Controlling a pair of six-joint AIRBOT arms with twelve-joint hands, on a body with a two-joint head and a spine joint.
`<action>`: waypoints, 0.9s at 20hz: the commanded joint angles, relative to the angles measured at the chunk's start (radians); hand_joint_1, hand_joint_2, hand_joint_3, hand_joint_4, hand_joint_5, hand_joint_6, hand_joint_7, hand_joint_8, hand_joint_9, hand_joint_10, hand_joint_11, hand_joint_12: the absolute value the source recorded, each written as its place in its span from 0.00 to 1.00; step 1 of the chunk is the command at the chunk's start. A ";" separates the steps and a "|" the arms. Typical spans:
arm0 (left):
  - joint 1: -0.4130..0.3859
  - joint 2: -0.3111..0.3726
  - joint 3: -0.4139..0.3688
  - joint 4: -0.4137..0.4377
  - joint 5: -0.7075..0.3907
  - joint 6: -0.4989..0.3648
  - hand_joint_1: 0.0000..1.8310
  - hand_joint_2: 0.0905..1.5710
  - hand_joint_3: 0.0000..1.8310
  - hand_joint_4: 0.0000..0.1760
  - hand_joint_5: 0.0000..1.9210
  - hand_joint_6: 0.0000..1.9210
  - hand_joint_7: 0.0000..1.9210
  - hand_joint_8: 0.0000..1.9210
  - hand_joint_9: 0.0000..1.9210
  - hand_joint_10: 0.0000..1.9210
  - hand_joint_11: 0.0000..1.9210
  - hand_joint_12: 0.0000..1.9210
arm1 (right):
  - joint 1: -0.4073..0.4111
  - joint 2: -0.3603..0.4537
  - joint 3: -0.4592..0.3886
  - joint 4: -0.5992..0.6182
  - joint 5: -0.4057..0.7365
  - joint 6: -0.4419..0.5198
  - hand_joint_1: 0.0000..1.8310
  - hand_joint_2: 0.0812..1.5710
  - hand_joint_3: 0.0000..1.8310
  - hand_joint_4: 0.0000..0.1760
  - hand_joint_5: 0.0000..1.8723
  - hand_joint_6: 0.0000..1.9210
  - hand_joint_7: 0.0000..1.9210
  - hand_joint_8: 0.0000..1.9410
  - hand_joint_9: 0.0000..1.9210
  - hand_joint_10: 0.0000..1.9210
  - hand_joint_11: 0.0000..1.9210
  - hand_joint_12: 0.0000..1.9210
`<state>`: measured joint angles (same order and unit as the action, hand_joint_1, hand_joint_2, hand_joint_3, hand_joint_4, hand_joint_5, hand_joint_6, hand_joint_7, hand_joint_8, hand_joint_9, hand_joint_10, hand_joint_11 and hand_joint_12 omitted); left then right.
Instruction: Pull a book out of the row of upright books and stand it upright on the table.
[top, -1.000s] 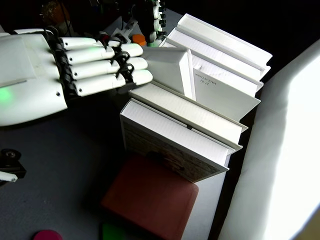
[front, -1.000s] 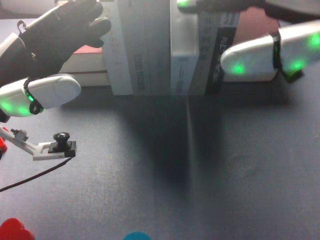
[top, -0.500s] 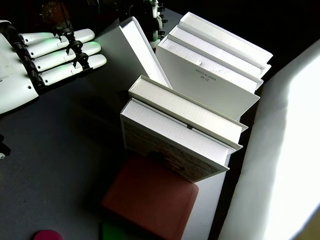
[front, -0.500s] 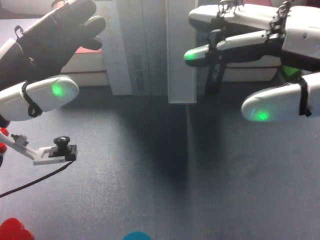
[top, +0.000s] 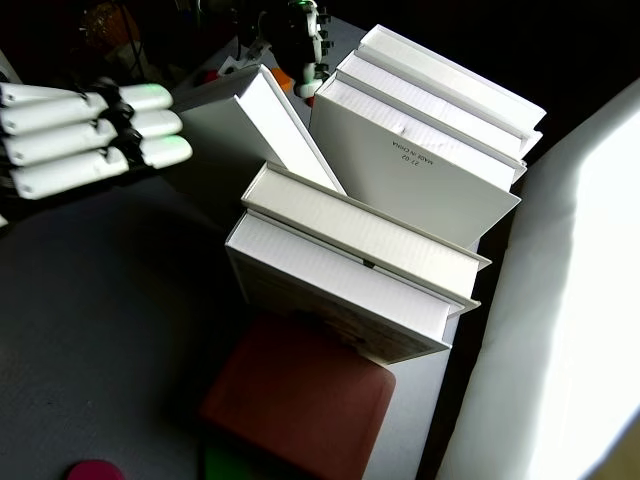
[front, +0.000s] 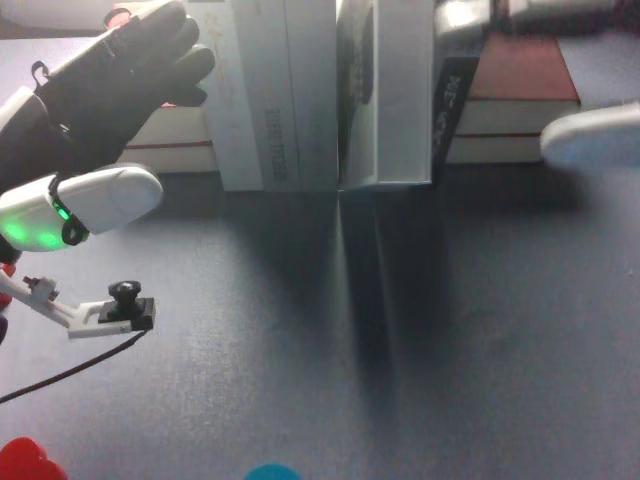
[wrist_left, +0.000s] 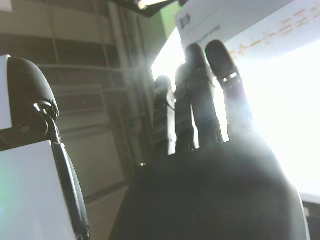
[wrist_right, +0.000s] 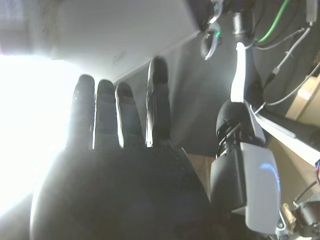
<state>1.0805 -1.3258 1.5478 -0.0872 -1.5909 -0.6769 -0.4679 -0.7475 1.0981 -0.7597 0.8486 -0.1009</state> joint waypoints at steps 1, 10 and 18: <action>-0.007 -0.004 0.004 -0.024 -0.111 -0.010 0.54 0.50 0.00 0.19 0.21 0.01 0.19 0.00 0.23 0.01 0.00 0.66 | 0.024 -0.002 -0.007 0.041 0.106 0.005 0.38 0.74 0.00 0.37 0.17 0.00 0.12 0.01 0.10 0.01 0.00 0.58; -0.006 -0.006 0.007 -0.023 -0.108 -0.010 0.54 0.49 0.00 0.21 0.21 0.00 0.16 0.00 0.23 0.00 0.00 0.69 | 0.347 -0.104 0.081 -0.441 -0.058 0.275 0.46 0.75 0.00 0.11 0.15 0.01 0.09 0.00 0.08 0.00 0.00 0.63; -0.006 0.001 0.007 -0.020 -0.101 -0.010 0.53 0.45 0.00 0.40 0.24 0.01 0.22 0.01 0.25 0.01 0.00 0.74 | 0.468 -0.196 0.122 -1.036 -0.123 0.670 0.57 0.46 0.00 1.00 0.00 0.00 0.00 0.00 0.00 0.00 0.00 0.00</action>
<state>1.0824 -1.3289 1.5539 -0.0879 -1.5845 -0.6765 -0.0139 -0.9451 1.2194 -1.8462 0.7391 0.5644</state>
